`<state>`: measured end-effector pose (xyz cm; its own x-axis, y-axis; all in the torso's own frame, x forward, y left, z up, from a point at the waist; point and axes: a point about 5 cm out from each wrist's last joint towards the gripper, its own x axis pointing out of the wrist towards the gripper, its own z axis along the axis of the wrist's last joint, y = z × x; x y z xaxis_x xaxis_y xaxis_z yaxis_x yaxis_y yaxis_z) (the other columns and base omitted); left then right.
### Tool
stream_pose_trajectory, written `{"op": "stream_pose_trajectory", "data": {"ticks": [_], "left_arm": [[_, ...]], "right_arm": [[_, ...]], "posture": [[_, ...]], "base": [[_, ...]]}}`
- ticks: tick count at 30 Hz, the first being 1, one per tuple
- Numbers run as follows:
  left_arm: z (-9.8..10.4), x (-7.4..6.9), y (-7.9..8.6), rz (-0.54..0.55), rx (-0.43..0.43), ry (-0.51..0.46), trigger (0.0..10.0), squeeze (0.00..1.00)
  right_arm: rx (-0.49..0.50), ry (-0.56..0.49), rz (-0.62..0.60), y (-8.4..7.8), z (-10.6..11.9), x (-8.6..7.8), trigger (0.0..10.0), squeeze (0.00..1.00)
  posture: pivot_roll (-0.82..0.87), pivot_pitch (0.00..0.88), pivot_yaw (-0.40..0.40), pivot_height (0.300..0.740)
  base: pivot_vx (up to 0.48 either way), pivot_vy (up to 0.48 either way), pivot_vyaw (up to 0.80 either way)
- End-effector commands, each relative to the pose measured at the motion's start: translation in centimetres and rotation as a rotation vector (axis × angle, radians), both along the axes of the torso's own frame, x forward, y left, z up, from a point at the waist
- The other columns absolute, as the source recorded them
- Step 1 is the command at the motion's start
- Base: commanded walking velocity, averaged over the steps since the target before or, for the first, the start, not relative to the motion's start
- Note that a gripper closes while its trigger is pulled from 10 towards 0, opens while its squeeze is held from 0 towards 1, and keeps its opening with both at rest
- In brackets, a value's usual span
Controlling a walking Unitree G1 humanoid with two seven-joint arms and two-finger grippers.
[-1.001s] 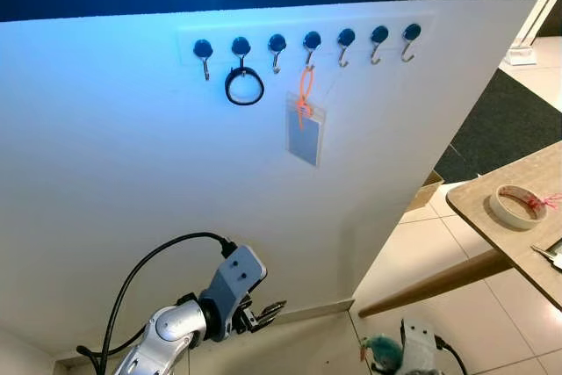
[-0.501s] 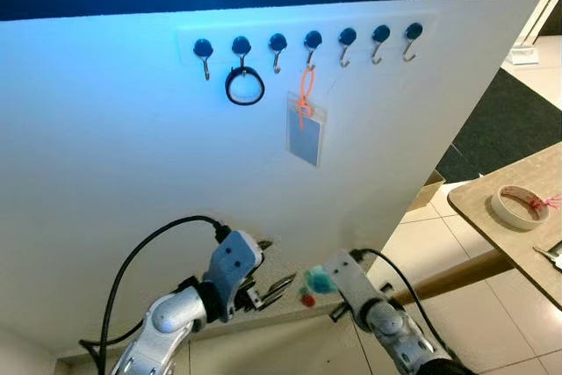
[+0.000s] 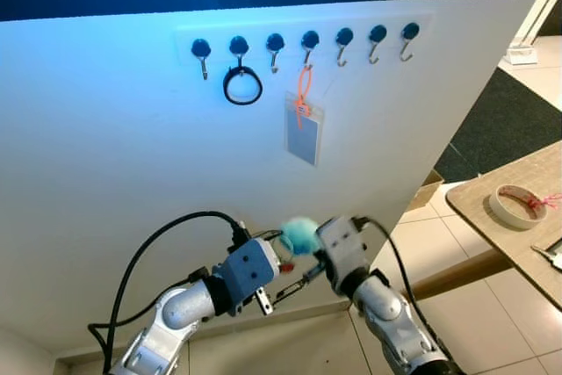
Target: Hang keys on a hook
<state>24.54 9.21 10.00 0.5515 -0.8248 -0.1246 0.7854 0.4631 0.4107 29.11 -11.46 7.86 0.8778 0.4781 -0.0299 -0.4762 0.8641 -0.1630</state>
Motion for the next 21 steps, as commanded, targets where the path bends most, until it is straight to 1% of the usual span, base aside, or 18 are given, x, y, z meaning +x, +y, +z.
{"op": "stream_pose_trajectory", "data": {"ticks": [1, 4, 5, 8, 10, 12, 13, 14, 16, 17, 18, 19, 21], "left_arm": [[-0.9, -0.5, 0.0, -0.027, 0.041, 0.015, 10.0, 0.00], [0.1, -0.2, -0.5, -0.010, -0.027, -0.052, 10.0, 0.00], [0.1, -0.2, -0.5, -0.010, -0.027, -0.052, 10.0, 0.00], [1.3, 0.2, -0.8, 0.024, -0.087, -0.127, 10.0, 0.00], [1.3, 0.2, -0.8, 0.024, -0.087, -0.127, 10.0, 0.00], [2.1, 0.6, -0.9, 0.055, -0.123, -0.174, 10.0, 0.00], [2.4, 0.8, -0.8, 0.072, -0.127, -0.198, 10.0, 0.00], [2.4, 0.8, -0.8, 0.072, -0.127, -0.198, 10.0, 0.00], [2.4, 0.9, -0.5, 0.083, -0.111, -0.224, 10.0, 0.00], [2.4, 0.9, -0.5, 0.083, -0.111, -0.224, 10.0, 0.00], [2.0, 0.8, -0.2, 0.068, -0.084, -0.214, 10.0, 0.00], [1.8, 0.7, 0.0, 0.065, -0.075, -0.213, 10.0, 0.00], [1.7, 0.6, 0.1, 0.066, -0.072, -0.214, 10.0, 0.00]], "right_arm": [[0.049, 0.007, 0.006, 0.1, 0.3, -0.2, 10.0, 0.00], [0.058, 0.006, 0.032, 0.5, 0.3, -0.4, 10.0, 0.00], [0.058, 0.006, 0.032, 0.5, 0.3, -0.4, 10.0, 0.00], [0.021, 0.021, 0.063, 0.7, -0.2, -0.7, 10.0, 0.00], [0.021, 0.021, 0.063, 0.7, -0.2, -0.7, 10.0, 0.00], [-0.025, 0.057, 0.080, 0.7, -0.9, -1.0, 10.0, 0.00], [-0.073, 0.092, 0.079, 0.5, -1.6, -1.2, 10.0, 0.00], [-0.073, 0.092, 0.079, 0.5, -1.6, -1.2, 10.0, 0.00], [-0.135, 0.147, 0.061, 0.0, -2.8, -1.4, 10.0, 0.00], [-0.135, 0.147, 0.061, 0.0, -2.8, -1.4, 10.0, 0.00], [-0.134, 0.169, 0.034, -0.4, -3.1, -1.5, 10.0, 0.00], [-0.138, 0.178, 0.022, -0.6, -3.3, -1.5, 10.0, 0.00], [-0.164, 0.194, 0.007, -1.0, -3.6, -1.5, 10.0, 0.00]], "posture": [[0.04, 0.107, -0.017, 0.740], [0.04, 0.108, -0.018, 0.740], [0.04, 0.108, -0.018, 0.740], [0.04, 0.108, -0.019, 0.740], [0.04, 0.108, -0.019, 0.740], [0.04, 0.108, -0.020, 0.740], [0.04, 0.109, -0.020, 0.740], [0.04, 0.109, -0.020, 0.740], [0.05, 0.111, -0.021, 0.740], [0.05, 0.111, -0.021, 0.740], [0.05, 0.110, -0.020, 0.740], [0.04, 0.108, -0.018, 0.740], [0.04, 0.106, -0.017, 0.740]], "base": [[0.000, 0.000, 0.00], [0.000, 0.000, 0.00], [0.000, 0.000, 0.00], [0.000, 0.000, 0.00], [0.000, 0.000, 0.00], [0.000, 0.000, 0.00], [0.000, 0.000, 0.00], [0.000, 0.000, 0.00], [0.000, 0.000, 0.00], [0.000, 0.000, 0.00], [0.000, 0.000, 0.00], [0.000, 0.000, 0.00], [0.000, 0.000, 0.00]]}}
